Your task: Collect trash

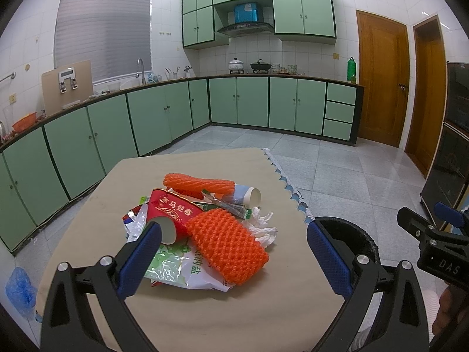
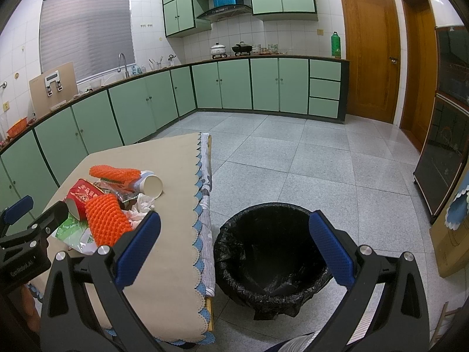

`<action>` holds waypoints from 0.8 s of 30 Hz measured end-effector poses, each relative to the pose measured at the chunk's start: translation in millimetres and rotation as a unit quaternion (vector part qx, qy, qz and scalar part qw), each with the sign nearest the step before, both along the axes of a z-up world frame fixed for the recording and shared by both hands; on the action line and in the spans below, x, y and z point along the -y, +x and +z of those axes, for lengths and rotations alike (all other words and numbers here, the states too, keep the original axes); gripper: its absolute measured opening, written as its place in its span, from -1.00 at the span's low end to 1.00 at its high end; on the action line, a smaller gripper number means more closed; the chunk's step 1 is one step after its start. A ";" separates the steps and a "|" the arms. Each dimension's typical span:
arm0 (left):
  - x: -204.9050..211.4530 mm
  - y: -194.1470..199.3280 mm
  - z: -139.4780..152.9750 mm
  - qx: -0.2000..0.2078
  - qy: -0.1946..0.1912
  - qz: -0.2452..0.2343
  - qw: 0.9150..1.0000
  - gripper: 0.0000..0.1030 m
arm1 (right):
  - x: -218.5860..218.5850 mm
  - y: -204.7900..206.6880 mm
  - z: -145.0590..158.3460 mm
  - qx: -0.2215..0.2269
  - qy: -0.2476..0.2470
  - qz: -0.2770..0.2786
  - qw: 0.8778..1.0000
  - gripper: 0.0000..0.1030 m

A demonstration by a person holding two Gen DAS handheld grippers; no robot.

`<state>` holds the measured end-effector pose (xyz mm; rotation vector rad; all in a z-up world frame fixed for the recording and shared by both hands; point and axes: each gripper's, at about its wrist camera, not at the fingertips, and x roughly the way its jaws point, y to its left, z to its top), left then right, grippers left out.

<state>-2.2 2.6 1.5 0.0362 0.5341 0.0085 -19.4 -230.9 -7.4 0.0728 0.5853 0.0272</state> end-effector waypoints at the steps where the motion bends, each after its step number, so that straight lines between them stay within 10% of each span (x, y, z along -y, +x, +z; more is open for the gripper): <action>1: -0.1 -0.2 0.1 0.000 0.000 0.000 1.000 0.88 | 0.0 0.0 0.0 0.000 0.000 0.000 1.000 0.90; 24: -1.1 0.0 1.0 0.001 0.002 0.001 1.000 0.88 | -0.9 1.2 3.4 0.002 0.000 0.001 1.000 0.90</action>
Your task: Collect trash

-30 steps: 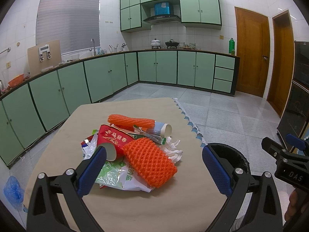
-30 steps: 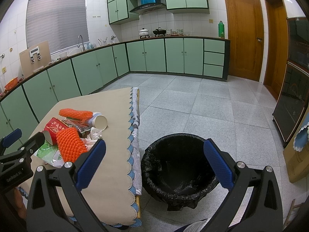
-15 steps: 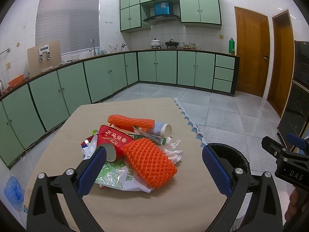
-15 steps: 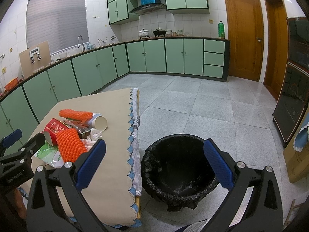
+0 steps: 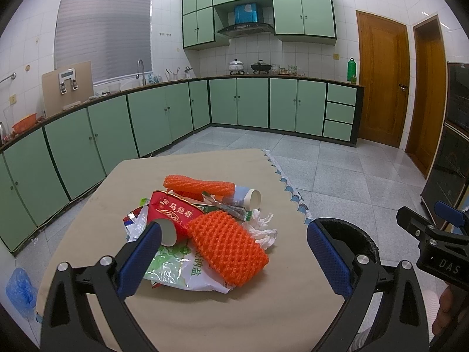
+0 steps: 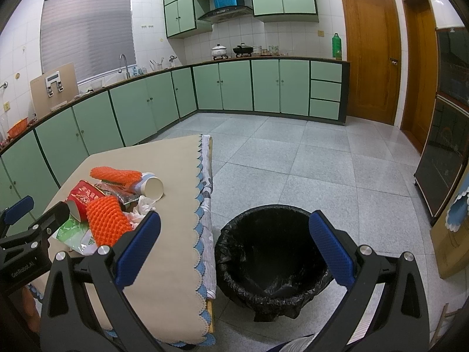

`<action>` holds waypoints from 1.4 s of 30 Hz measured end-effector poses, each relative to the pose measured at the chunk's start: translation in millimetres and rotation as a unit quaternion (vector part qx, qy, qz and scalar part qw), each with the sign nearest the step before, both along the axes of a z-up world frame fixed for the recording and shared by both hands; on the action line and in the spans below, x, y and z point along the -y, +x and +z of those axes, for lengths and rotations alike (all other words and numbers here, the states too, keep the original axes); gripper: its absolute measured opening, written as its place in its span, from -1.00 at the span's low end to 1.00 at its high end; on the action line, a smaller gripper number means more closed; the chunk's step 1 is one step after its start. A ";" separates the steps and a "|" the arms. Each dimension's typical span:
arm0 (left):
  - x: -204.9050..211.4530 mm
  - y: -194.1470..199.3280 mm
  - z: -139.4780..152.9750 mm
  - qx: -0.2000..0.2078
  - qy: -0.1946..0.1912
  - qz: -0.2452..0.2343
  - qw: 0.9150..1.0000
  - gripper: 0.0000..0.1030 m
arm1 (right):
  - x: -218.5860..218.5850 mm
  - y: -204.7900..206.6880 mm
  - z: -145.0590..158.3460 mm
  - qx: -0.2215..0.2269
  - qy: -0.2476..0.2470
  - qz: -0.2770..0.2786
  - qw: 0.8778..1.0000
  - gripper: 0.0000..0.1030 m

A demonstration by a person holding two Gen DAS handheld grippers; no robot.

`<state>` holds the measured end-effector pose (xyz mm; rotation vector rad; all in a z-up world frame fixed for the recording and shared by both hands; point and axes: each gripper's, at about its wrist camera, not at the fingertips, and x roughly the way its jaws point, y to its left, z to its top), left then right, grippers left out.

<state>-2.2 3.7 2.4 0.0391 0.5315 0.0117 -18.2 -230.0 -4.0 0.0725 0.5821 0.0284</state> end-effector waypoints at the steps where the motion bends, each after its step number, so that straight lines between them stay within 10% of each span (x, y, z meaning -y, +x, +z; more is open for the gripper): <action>1: -0.1 0.0 0.1 0.000 0.000 0.000 1.000 0.88 | 0.0 0.0 0.0 0.000 0.000 0.000 1.000 0.90; 29: -3.8 2.4 6.1 0.006 0.003 0.005 1.000 0.88 | -0.9 0.4 1.7 0.003 0.001 -0.001 1.000 0.90; 42: -100.9 17.2 -8.3 0.017 0.027 0.109 0.993 0.88 | -54.0 19.7 -4.5 0.019 0.016 0.062 0.998 0.90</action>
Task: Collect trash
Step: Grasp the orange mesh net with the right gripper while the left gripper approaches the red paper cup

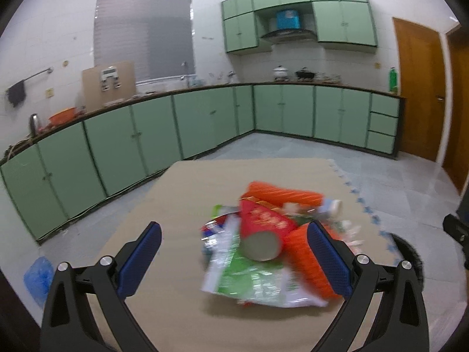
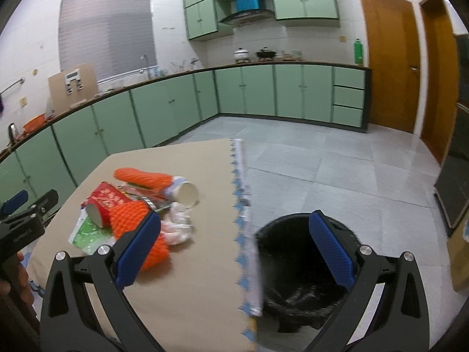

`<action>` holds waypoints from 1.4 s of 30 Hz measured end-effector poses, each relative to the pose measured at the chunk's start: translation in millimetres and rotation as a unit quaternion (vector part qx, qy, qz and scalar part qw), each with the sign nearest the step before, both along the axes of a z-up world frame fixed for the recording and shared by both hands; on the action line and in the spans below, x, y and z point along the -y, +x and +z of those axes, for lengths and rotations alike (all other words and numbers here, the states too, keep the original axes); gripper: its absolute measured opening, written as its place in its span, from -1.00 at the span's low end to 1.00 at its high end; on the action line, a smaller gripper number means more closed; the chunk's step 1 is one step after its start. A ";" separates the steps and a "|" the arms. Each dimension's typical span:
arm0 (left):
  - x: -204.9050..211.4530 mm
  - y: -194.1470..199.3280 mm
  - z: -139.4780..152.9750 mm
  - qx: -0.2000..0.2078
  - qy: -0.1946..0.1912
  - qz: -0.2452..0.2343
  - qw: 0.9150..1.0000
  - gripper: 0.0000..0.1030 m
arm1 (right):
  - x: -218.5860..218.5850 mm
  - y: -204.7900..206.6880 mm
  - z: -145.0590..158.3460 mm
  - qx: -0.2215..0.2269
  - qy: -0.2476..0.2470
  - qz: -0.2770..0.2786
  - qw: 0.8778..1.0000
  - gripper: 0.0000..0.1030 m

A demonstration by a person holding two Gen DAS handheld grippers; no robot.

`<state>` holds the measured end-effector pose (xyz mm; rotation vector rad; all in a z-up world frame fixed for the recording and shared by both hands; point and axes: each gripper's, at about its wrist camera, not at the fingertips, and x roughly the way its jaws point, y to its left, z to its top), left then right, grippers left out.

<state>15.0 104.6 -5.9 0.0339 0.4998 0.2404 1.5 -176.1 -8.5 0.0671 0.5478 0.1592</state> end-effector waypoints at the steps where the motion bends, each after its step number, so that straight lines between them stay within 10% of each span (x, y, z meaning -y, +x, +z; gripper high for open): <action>1: -6.2 0.3 -3.6 -0.003 0.000 0.007 1.000 0.88 | -8.1 2.6 -2.9 0.003 0.003 0.009 1.000 0.90; 25: -75.7 6.0 -47.8 -0.043 -0.023 0.046 0.998 0.74 | -152.0 49.5 -87.7 -0.043 -0.038 0.111 0.992 0.60; 42: -58.4 9.8 -44.6 -0.044 -0.022 0.027 0.998 0.74 | -142.0 44.9 -74.9 -0.033 -0.012 0.154 0.987 -0.67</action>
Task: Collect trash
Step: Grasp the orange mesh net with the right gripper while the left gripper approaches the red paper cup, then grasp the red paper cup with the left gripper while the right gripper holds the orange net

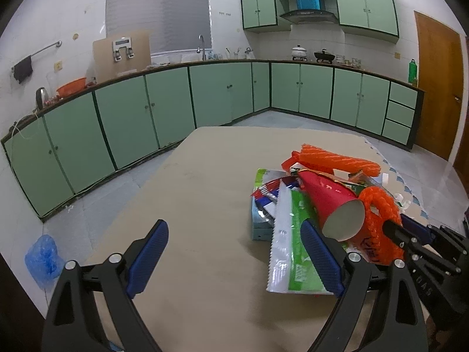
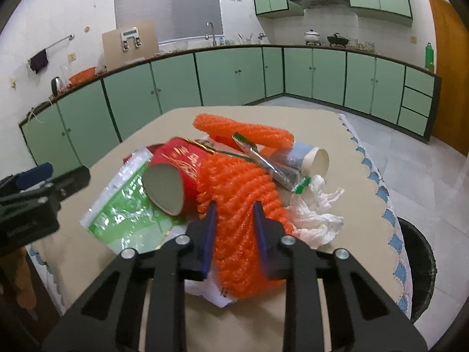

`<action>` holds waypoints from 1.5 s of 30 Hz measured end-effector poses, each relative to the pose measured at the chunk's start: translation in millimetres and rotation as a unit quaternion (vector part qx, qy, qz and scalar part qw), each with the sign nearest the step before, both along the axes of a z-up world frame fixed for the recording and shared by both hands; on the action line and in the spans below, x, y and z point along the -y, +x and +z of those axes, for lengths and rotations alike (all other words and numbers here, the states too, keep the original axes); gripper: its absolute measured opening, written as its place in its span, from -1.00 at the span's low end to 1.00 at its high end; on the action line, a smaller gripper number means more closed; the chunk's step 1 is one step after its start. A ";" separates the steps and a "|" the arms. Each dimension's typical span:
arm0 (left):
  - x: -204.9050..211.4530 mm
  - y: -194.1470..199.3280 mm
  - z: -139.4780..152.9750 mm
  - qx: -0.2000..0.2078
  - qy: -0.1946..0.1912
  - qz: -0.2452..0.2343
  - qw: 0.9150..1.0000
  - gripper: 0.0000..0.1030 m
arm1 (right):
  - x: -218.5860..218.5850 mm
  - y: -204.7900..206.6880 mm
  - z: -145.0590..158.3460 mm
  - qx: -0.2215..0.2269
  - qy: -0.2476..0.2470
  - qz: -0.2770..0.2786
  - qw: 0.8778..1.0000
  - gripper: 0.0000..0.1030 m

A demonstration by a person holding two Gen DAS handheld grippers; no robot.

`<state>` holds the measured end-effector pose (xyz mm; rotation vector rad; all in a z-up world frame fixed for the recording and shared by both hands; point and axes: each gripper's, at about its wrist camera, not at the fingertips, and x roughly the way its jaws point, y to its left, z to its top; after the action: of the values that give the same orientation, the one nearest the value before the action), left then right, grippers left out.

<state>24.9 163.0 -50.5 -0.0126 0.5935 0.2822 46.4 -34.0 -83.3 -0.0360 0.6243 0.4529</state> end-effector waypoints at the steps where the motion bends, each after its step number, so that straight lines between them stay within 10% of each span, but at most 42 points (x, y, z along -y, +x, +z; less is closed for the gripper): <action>1: 0.9 -0.2 0.6 0.001 0.001 -0.001 1.000 0.74 | 1.5 -0.3 2.5 0.002 0.004 0.002 1.000 -0.67; 13: 28.9 5.7 8.8 0.010 -0.012 -0.039 0.999 0.74 | 34.8 -7.0 49.2 0.057 0.044 -0.024 0.997 -0.72; 31: 82.3 63.6 -11.4 -0.018 -0.016 -0.102 0.994 0.72 | 80.7 13.1 20.3 0.033 0.025 -0.087 0.995 -0.72; 38: 92.2 77.0 -32.7 -0.058 -0.032 -0.123 0.990 0.10 | 82.2 17.4 16.1 0.024 0.032 -0.091 0.995 -0.72; 45: 101.0 73.3 -36.7 -0.056 -0.024 -0.125 0.990 0.05 | 89.2 19.9 13.3 0.013 0.040 -0.092 0.995 -0.72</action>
<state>98.2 62.0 -87.2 0.0311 0.7052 0.0242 66.3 -123.2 -70.0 0.0918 0.5770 0.2980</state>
